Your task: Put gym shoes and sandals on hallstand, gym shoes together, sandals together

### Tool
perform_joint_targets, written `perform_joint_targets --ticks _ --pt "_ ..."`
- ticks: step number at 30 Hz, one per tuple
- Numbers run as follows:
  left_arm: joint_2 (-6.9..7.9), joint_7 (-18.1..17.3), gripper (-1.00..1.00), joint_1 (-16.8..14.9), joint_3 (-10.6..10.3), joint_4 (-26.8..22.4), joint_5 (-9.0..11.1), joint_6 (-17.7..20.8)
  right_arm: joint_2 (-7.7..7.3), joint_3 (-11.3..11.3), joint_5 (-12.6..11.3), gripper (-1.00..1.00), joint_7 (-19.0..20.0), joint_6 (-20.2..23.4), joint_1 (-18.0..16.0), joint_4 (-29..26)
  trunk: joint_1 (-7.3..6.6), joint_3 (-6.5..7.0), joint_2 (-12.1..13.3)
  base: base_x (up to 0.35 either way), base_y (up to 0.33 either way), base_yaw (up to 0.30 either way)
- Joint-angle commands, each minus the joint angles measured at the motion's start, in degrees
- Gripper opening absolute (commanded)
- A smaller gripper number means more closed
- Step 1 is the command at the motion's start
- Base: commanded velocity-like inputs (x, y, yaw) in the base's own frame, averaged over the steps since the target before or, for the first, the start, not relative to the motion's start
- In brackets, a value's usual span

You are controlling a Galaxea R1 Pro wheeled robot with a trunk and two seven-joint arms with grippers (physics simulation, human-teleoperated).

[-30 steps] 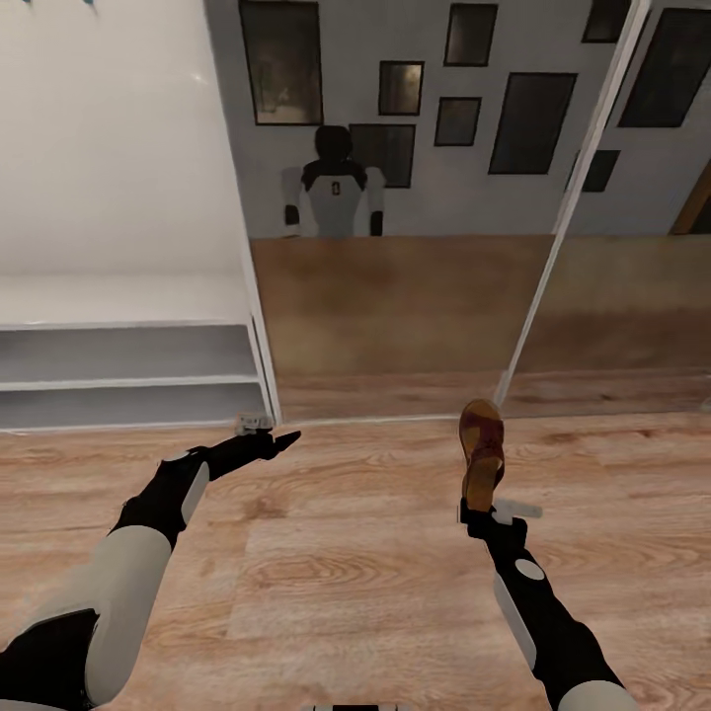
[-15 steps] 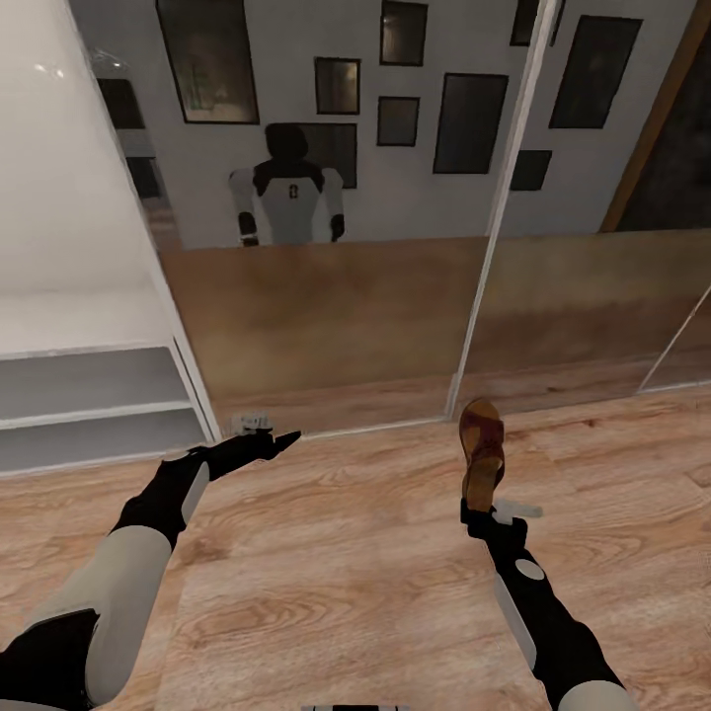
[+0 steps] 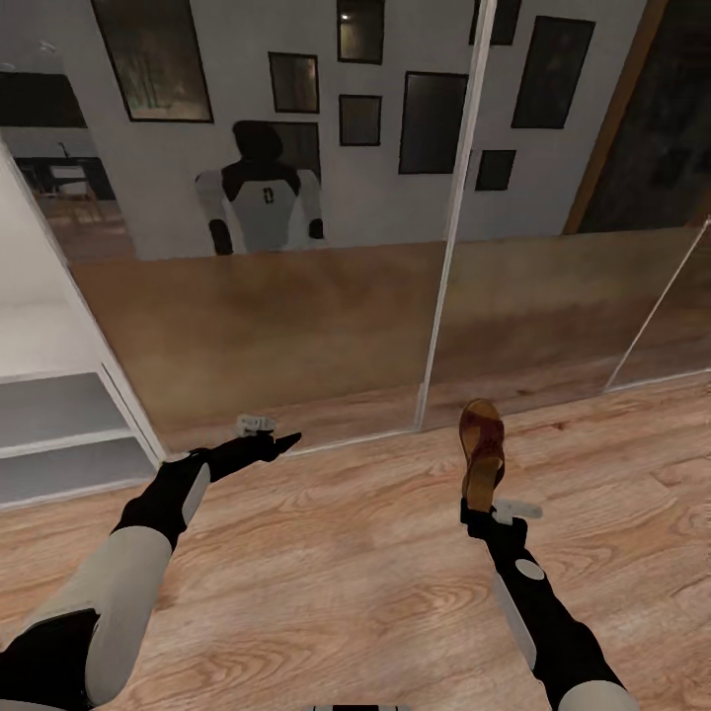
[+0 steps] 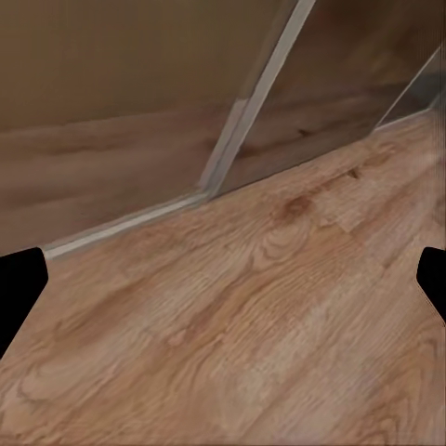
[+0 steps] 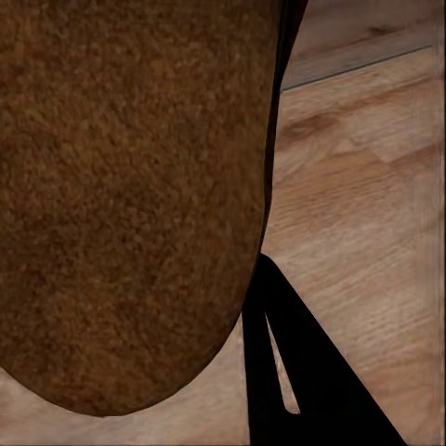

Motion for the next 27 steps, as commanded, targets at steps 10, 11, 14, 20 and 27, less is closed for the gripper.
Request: perform_joint_targets --ticks 10,11,14,20,27 --pt "-0.07 -0.4 1.0 0.0 0.4 -0.1 -0.4 0.4 -0.02 0.1 -0.7 -1.0 -0.2 0.1 0.0 0.0 0.01 -0.05 0.0 0.244 -0.172 -0.25" --pt "-0.08 -0.4 1.0 0.0 0.4 -0.1 -0.4 0.5 -0.02 0.1 -0.8 -1.0 -0.2 0.1 0.0 0.0 0.01 -0.05 0.0 0.244 -0.172 -0.253" --pt "-0.09 -0.4 1.0 0.0 0.4 -0.1 -0.4 0.4 -0.02 0.1 -0.8 -1.0 -0.2 0.1 0.0 0.0 0.01 -0.05 0.0 0.244 -0.172 -0.253" --pt "-0.09 -0.4 1.0 0.0 0.4 0.0 -0.4 0.4 -0.02 0.1 -0.8 -1.0 -0.2 0.1 0.0 0.0 0.01 -0.05 0.0 0.218 -0.15 -0.253" --pt "-0.08 -0.4 1.0 0.0 0.4 0.0 -0.4 0.4 -0.02 0.1 -0.8 -1.0 -0.2 0.1 0.0 0.0 0.01 -0.05 0.0 0.041 -0.025 -0.253"
